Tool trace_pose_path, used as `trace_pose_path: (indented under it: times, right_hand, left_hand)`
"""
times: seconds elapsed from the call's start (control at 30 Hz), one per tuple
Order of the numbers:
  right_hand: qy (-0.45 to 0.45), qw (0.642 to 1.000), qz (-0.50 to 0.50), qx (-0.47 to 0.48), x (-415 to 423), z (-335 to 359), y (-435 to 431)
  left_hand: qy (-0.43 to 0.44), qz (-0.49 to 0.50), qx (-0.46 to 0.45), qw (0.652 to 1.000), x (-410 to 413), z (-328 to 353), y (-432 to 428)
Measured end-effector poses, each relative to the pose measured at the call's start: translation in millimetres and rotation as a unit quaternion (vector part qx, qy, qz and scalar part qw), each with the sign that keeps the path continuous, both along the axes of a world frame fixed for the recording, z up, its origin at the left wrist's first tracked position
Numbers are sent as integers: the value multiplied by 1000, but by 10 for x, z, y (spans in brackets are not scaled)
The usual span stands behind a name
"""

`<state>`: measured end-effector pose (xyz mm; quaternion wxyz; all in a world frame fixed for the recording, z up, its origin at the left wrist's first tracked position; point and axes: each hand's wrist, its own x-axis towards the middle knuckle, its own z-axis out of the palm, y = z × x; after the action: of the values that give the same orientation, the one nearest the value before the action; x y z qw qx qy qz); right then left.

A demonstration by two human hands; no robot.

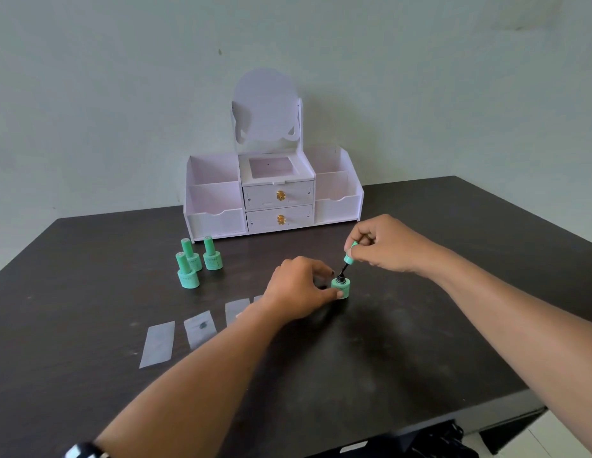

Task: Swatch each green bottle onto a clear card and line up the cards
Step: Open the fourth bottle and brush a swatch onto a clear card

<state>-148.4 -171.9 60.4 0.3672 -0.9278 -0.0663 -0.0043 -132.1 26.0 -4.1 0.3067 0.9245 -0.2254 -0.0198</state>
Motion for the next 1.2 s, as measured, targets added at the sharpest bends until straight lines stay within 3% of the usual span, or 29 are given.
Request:
trace_pose_path:
  times: [0.37, 0.77, 0.97, 1.1, 1.2]
  right_hand:
    - [-15, 998, 19, -50, -11, -15, 55]
    - [-35, 981, 15, -191, -47, -83, 183]
    - [-26, 983, 54, -175, -56, -58, 94]
    - [-69, 957, 35, -280, -74, -73, 176]
    - [-72, 958, 14, -275, -85, -43, 188]
  left_hand:
    - [46, 0, -64, 997, 21, -29, -15]
    - [47, -3, -80, 996, 20, -34, -7]
    - [47, -2, -80, 996, 12, -35, -10]
    - [47, -8, -74, 996, 12, -20, -14]
    - [52, -10, -74, 996, 10, -17, -15]
